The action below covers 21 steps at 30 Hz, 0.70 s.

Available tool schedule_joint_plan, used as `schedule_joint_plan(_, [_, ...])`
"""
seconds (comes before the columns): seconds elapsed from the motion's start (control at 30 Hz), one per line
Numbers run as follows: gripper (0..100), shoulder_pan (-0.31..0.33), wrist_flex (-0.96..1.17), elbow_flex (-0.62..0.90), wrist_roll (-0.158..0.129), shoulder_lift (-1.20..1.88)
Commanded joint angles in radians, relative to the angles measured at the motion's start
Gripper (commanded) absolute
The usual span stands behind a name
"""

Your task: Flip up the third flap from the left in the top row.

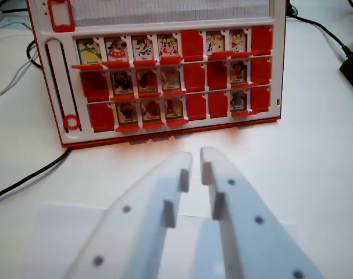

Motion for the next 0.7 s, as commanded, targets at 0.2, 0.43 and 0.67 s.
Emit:
schedule_joint_plan(0.2, [1, -0.014, 0.077, -0.078, -0.006, 0.002])
schedule_joint_plan(0.43, [1, -0.017, 0.044, -0.078, -0.008, 0.002])
schedule_joint_plan(0.67, [1, -0.015, 0.057, -0.081, -0.003, 0.002])
